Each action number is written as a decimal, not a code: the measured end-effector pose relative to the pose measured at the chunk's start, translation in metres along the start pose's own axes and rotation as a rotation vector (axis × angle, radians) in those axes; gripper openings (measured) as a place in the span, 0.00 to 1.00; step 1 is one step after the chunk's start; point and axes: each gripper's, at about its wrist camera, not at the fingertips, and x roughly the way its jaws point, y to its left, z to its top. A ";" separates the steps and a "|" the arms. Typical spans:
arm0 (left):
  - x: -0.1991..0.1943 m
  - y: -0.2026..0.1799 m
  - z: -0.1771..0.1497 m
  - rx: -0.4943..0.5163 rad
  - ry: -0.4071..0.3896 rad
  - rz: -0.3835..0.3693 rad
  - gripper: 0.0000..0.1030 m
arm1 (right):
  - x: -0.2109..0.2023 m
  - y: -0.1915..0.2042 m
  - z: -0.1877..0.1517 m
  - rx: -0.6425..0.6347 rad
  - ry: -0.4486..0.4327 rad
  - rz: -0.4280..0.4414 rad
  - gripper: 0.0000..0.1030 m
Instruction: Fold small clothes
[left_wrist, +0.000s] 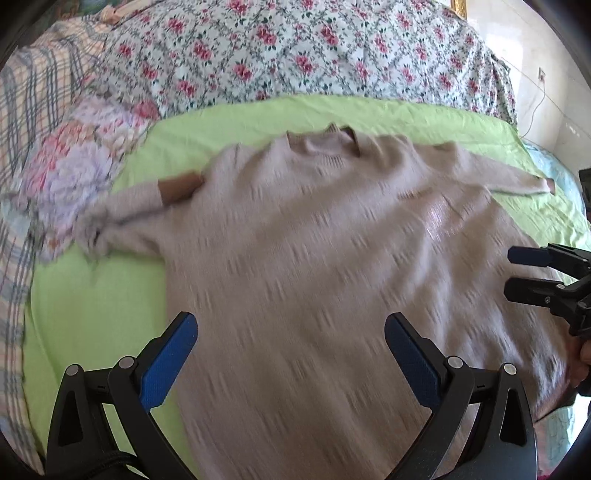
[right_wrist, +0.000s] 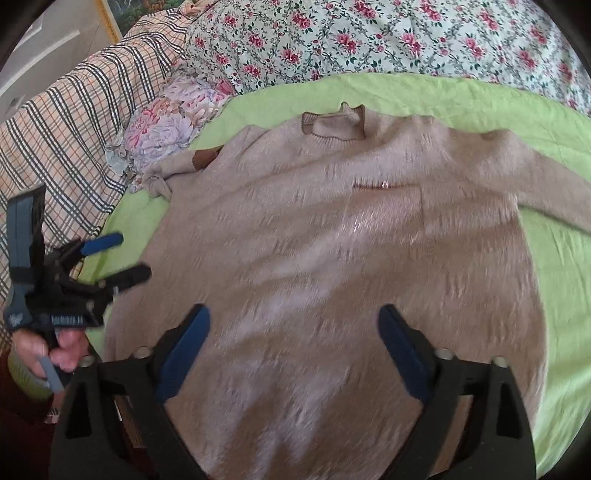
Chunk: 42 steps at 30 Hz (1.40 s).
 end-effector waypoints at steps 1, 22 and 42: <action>0.005 0.005 0.011 0.013 -0.006 0.002 0.99 | 0.001 -0.004 0.007 -0.008 -0.002 -0.004 0.77; 0.228 0.099 0.210 0.211 0.151 -0.278 0.93 | 0.125 -0.157 0.211 -0.140 0.040 -0.141 0.75; 0.254 0.121 0.196 0.029 0.067 -0.038 0.07 | 0.145 -0.187 0.239 0.002 0.007 -0.336 0.08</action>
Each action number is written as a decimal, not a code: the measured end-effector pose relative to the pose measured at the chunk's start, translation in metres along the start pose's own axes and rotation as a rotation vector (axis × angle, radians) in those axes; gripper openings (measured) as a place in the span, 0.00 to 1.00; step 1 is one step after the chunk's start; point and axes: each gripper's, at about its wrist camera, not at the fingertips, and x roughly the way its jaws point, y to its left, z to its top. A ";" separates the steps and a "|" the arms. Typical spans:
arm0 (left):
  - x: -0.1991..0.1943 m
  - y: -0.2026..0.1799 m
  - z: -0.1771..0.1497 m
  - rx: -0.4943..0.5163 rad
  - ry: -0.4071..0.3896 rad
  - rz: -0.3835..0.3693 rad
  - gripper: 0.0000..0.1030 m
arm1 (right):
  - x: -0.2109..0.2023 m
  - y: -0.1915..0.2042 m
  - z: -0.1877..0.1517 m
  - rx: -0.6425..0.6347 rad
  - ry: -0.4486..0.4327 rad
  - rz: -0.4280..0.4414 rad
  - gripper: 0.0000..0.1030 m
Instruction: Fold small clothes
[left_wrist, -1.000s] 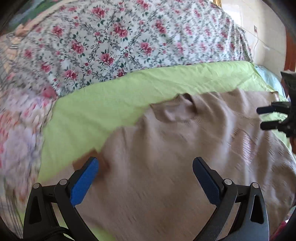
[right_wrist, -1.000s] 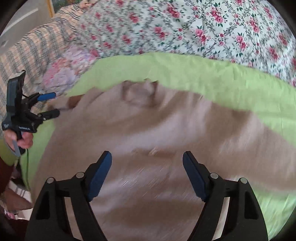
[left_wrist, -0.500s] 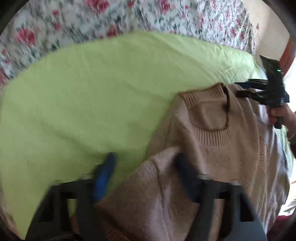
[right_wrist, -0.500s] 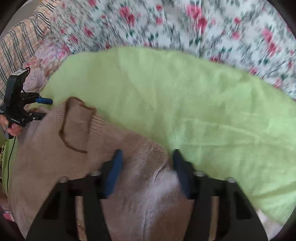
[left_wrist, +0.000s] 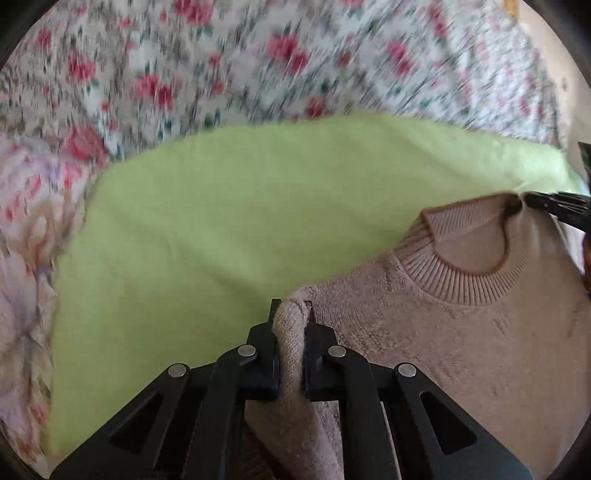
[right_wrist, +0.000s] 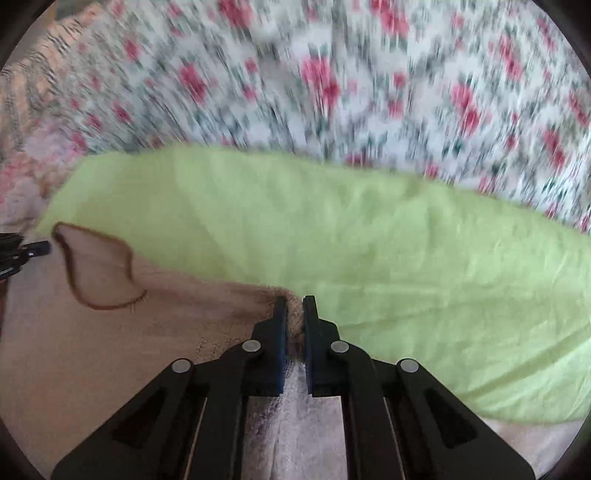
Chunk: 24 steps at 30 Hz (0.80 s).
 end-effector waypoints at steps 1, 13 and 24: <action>0.009 0.002 -0.003 -0.011 0.019 0.009 0.07 | 0.010 0.000 -0.004 0.007 0.015 -0.012 0.08; -0.030 0.025 0.003 -0.143 0.007 0.077 0.40 | -0.045 -0.034 -0.023 0.237 -0.037 0.050 0.31; -0.120 -0.084 -0.062 -0.177 -0.089 -0.070 0.65 | -0.173 -0.186 -0.186 0.581 -0.088 -0.126 0.40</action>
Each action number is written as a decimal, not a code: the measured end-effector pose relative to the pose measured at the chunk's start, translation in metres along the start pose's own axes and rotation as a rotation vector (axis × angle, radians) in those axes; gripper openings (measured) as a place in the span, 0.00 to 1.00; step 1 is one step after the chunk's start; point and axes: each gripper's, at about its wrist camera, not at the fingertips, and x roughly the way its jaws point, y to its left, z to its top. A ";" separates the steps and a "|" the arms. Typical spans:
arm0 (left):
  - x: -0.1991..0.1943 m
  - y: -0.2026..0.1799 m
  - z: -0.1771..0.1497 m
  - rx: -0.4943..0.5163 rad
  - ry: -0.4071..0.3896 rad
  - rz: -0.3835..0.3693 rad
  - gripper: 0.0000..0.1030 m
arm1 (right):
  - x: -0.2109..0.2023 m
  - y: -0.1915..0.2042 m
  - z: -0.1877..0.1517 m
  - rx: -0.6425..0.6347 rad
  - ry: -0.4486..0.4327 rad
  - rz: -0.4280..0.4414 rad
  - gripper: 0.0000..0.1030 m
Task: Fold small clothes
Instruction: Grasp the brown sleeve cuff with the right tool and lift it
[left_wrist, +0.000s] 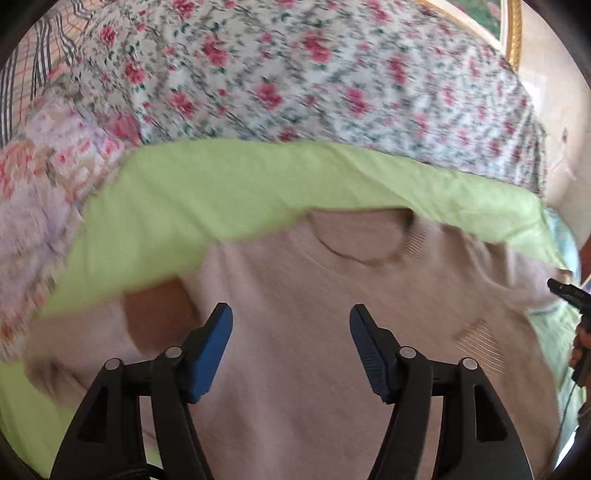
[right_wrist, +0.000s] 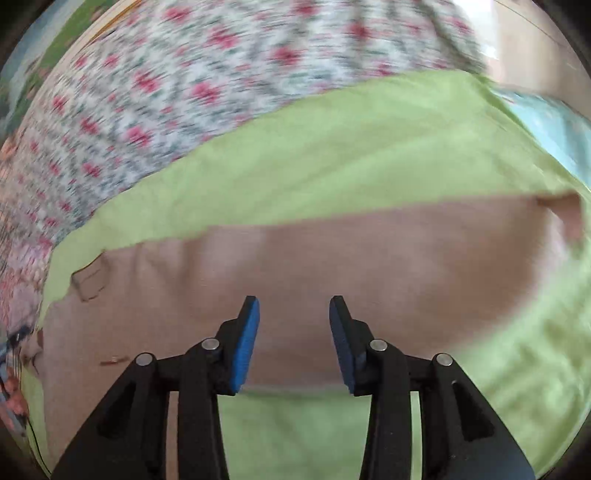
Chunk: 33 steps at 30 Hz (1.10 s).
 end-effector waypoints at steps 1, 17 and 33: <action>0.000 -0.008 -0.006 -0.005 0.012 -0.015 0.65 | -0.010 -0.022 0.001 0.044 -0.012 -0.016 0.41; 0.025 -0.035 -0.065 -0.086 0.176 -0.081 0.65 | -0.009 -0.177 0.054 0.474 -0.165 -0.023 0.06; 0.001 -0.012 -0.085 -0.160 0.174 -0.151 0.67 | 0.011 0.197 -0.011 -0.164 0.085 0.579 0.06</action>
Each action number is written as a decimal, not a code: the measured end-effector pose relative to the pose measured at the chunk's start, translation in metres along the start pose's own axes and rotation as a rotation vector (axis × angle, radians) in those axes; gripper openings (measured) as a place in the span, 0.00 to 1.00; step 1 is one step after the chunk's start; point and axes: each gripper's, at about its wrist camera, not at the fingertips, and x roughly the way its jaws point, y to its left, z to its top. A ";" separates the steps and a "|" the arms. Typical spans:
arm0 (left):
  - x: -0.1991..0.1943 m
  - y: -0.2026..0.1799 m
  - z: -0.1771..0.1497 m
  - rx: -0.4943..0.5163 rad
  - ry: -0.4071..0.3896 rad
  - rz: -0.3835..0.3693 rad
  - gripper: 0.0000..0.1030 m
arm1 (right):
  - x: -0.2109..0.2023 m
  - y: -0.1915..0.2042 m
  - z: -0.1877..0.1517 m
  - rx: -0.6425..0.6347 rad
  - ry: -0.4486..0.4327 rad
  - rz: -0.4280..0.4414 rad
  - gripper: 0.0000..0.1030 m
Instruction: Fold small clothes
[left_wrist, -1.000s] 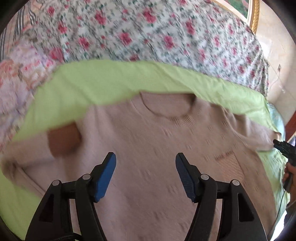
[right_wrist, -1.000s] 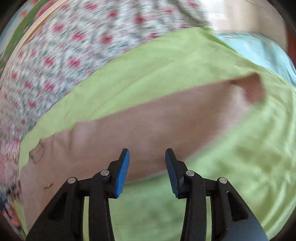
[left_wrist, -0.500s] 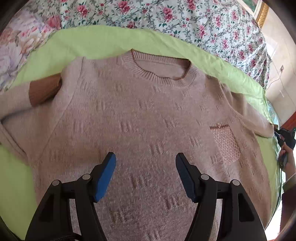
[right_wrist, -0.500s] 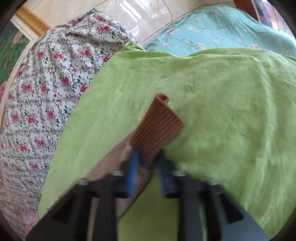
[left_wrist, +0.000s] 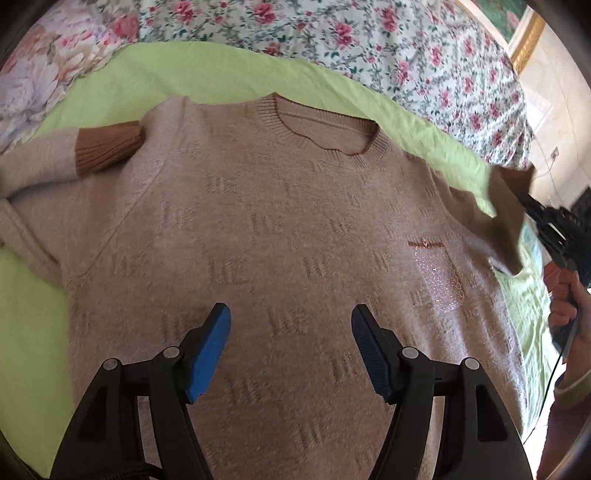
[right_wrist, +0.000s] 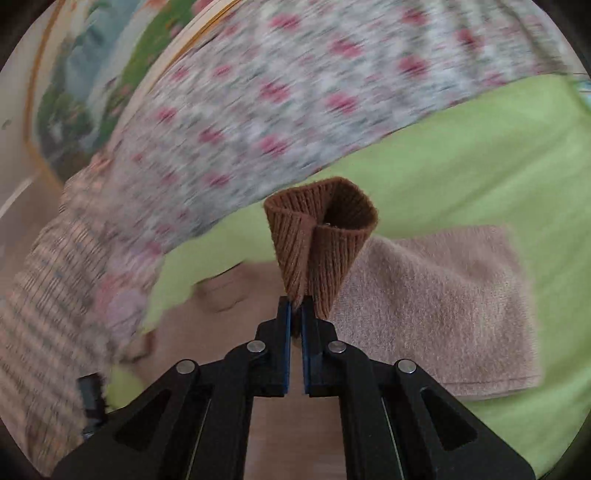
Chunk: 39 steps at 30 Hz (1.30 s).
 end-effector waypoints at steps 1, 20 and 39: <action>-0.002 0.004 -0.001 -0.011 -0.002 -0.010 0.67 | 0.018 0.019 -0.009 -0.016 0.031 0.031 0.06; 0.020 0.018 0.025 -0.052 0.010 -0.116 0.77 | 0.143 0.099 -0.101 0.020 0.316 0.212 0.28; -0.004 0.042 0.030 -0.155 -0.074 -0.124 0.23 | 0.015 -0.028 -0.070 0.135 0.052 -0.184 0.28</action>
